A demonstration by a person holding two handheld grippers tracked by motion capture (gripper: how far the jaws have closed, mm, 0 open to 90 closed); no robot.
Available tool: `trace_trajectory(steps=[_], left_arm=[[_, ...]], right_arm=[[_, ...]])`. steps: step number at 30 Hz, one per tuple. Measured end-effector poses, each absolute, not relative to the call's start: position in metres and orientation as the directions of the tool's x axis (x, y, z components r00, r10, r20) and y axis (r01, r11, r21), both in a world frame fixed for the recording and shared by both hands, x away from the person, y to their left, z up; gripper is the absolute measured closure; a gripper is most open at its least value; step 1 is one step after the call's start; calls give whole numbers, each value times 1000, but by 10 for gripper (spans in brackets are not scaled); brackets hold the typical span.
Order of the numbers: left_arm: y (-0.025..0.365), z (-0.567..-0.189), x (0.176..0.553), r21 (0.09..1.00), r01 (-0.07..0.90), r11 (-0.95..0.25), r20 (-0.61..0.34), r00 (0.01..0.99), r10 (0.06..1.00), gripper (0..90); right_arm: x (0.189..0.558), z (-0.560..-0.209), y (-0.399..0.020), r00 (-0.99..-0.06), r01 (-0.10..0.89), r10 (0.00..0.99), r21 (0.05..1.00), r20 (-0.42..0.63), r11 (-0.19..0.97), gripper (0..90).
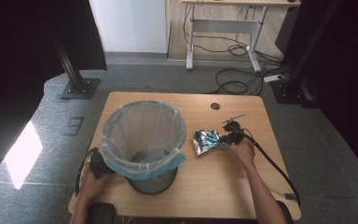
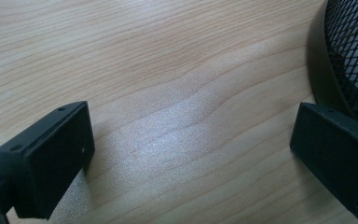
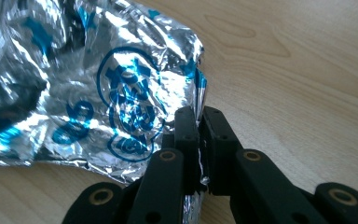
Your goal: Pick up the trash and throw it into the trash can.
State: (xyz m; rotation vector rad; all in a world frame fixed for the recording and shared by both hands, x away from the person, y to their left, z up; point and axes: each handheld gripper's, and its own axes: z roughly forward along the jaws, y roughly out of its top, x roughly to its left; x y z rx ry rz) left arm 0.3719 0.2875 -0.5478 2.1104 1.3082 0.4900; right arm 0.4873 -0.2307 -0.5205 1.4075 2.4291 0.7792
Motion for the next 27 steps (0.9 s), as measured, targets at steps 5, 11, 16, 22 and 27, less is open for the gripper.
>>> trace_trajectory(steps=[5, 11, 16, 22, 27], left_arm=[[288, -548, 372, 660, 673, -334, -3, 446, 895, 0], [287, -548, 372, 660, 673, -333, -3, 446, 895, 0], [287, -548, 372, 660, 674, -333, -3, 446, 895, 0], [288, -548, 372, 660, 673, -334, -3, 446, 895, 0], [287, -548, 372, 660, 673, -333, -3, 446, 895, 0]], right_arm=[[483, -501, -235, -537, 714, 840, 571, 76, 405, 847], [478, -475, -236, -569, 683, 821, 589, 57, 432, 847], [474, -455, -234, -595, 659, 803, 600, 45, 454, 845], [468, -430, -229, -619, 627, 786, 613, 17, 480, 842], [464, -407, -227, -634, 605, 773, 624, 0, 495, 839]])
